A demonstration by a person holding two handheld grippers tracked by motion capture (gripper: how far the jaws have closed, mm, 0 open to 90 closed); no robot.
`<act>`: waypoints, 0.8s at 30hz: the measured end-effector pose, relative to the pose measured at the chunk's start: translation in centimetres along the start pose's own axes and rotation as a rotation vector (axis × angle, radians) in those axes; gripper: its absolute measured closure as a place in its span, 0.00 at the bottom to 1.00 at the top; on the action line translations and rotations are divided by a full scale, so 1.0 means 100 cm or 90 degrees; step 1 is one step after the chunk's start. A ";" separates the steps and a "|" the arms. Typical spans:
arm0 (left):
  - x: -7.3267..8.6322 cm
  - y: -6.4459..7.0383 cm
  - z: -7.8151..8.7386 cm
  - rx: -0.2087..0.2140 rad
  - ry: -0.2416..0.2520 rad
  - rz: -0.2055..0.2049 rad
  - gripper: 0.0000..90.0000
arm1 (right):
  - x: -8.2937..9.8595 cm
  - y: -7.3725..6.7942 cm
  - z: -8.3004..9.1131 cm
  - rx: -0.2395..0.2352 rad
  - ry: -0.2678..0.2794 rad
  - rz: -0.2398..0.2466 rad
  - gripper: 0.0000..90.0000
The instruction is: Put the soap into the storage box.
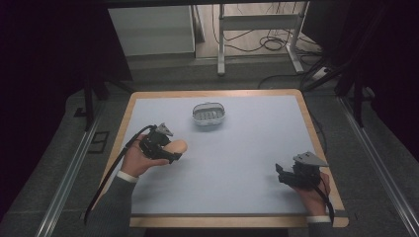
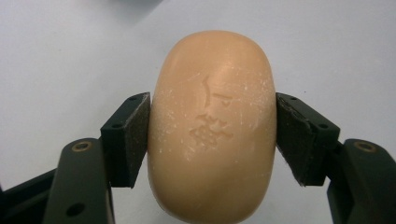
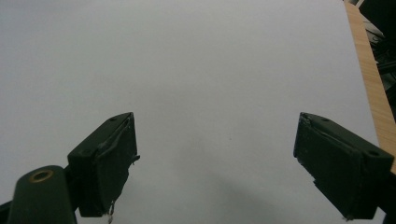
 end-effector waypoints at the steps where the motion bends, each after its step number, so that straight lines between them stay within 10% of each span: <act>1: 0.000 -0.001 -0.001 -0.002 -0.003 -0.003 0.35 | 0.000 0.000 0.000 0.000 0.001 0.001 0.15; 24: -0.017 -0.013 -0.018 -0.005 -0.018 0.002 0.35 | 0.000 0.006 0.002 0.006 0.003 -0.001 0.15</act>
Point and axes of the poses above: each handheld gripper's, and its own axes: z roughly backward along the jaws, x roughly out of its underside, y roughly to its right, the point moved 7 cm from there along -z, roughly forward along the jaws, and after that the axes turned 13 degrees about y, right-handed, at the moved point
